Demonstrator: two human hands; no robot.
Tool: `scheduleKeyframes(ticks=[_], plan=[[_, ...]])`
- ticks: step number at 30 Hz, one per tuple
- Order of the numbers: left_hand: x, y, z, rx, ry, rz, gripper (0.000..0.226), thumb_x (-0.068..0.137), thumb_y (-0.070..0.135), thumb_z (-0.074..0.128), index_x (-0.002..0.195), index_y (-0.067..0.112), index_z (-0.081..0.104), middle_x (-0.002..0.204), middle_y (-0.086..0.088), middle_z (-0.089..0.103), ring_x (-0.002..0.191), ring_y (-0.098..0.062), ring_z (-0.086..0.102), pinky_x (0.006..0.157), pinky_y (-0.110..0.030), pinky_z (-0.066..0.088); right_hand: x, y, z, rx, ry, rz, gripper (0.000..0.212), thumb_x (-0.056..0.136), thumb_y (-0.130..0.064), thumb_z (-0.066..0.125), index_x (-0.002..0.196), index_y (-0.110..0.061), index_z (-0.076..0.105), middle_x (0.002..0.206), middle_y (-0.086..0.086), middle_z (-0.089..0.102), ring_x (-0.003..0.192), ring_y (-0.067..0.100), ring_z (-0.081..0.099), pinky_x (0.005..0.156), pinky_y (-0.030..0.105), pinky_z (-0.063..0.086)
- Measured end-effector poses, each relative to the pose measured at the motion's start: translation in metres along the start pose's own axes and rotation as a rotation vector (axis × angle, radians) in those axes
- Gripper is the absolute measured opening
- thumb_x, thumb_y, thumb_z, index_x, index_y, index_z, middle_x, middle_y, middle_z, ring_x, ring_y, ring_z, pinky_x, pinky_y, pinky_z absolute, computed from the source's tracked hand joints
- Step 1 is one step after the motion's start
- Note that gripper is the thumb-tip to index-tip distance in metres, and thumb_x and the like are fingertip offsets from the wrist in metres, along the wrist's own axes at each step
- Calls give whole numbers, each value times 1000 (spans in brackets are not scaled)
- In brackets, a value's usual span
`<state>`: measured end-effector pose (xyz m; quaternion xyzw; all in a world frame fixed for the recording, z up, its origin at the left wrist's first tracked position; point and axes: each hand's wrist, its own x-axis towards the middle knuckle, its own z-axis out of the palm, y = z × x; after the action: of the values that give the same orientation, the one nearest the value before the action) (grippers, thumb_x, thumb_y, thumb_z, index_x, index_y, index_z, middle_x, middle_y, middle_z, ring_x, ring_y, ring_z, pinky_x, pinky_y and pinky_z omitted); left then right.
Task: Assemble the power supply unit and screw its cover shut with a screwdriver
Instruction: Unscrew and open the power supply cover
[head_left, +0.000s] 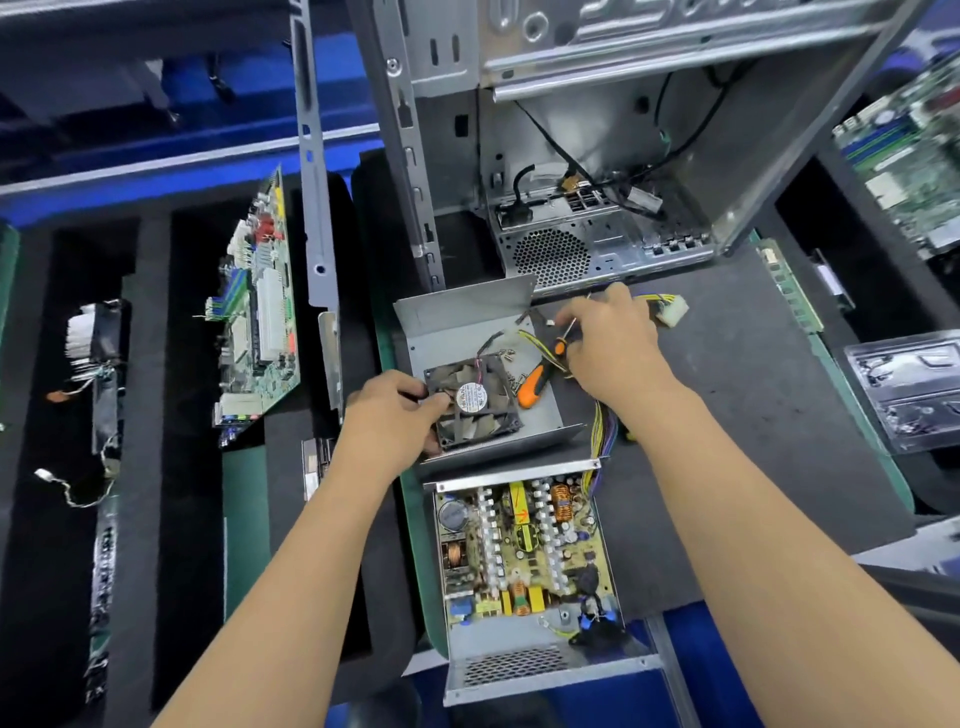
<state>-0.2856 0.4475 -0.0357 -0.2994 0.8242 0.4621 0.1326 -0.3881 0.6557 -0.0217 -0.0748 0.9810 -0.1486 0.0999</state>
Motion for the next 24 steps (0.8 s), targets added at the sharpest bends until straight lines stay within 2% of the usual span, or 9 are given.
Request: scheduleKeyframes(ticks=[3, 5, 7, 9, 11, 15, 19, 22, 24], plan=[[0, -2, 2, 87, 89, 68, 10, 97, 20, 60, 103, 20, 53, 79, -9, 71, 50, 4, 63, 52, -10, 43, 0, 0, 3, -114, 8, -43, 40, 88, -6, 57, 121, -28, 62, 125, 9, 45, 113, 36, 38, 88, 40, 32], [-1, -3, 2, 97, 153, 108, 10, 97, 16, 57, 102, 16, 48, 79, -10, 70, 47, -2, 64, 52, -8, 43, 1, 0, 3, 43, 41, -60, 31, 91, -15, 58, 119, -27, 62, 123, 5, 49, 113, 33, 38, 88, 39, 31], [-1, -2, 3, 109, 151, 112, 20, 98, 15, 53, 115, 14, 42, 89, -14, 67, 52, -12, 69, 51, -13, 47, 2, 0, 3, 170, 25, -124, 27, 90, -40, 65, 115, -30, 62, 113, -3, 51, 107, 25, 35, 85, 35, 26], [-2, 0, 2, 128, 128, 106, 29, 99, 12, 50, 126, 13, 38, 101, -18, 62, 59, -21, 70, 54, -20, 51, 3, 0, 4, 91, -128, -188, 47, 77, -67, 67, 113, -37, 61, 107, -8, 44, 101, 17, 25, 83, 34, 21], [-3, 2, 2, 174, 149, 139, 29, 98, 7, 48, 127, 10, 43, 109, -19, 56, 75, -28, 67, 67, -30, 54, 3, 1, 4, 28, -260, -190, 53, 68, -73, 70, 110, -43, 61, 107, -6, 37, 100, 16, 23, 86, 35, 23], [-8, 3, 5, 300, 269, 254, 37, 96, -5, 47, 132, 2, 49, 116, -22, 49, 81, -21, 39, 72, -24, 32, 4, 3, 0, 70, -310, -183, 35, 80, -59, 71, 107, -39, 66, 107, -4, 37, 105, 20, 32, 94, 40, 34], [-9, 9, 5, 303, 244, 210, 41, 101, 7, 50, 141, 7, 44, 130, -19, 40, 73, -26, 43, 71, -32, 37, 3, 4, -6, 37, -174, -125, 13, 90, -26, 64, 102, -21, 66, 102, 1, 48, 112, 31, 46, 91, 41, 38], [-13, 15, 1, 356, 235, 220, 36, 103, 23, 51, 135, 8, 48, 128, -14, 39, 71, -32, 50, 69, -35, 39, 0, 2, -6, -79, -77, -17, 30, 86, -14, 65, 115, -13, 56, 116, 10, 48, 110, 36, 49, 87, 42, 38], [-18, 20, -1, 407, 211, 211, 35, 103, 29, 51, 132, 9, 49, 129, -12, 39, 77, -37, 57, 71, -38, 41, -4, 0, -6, -144, 3, -24, 47, 80, -3, 65, 121, -18, 47, 121, 12, 40, 106, 36, 44, 82, 41, 32]])
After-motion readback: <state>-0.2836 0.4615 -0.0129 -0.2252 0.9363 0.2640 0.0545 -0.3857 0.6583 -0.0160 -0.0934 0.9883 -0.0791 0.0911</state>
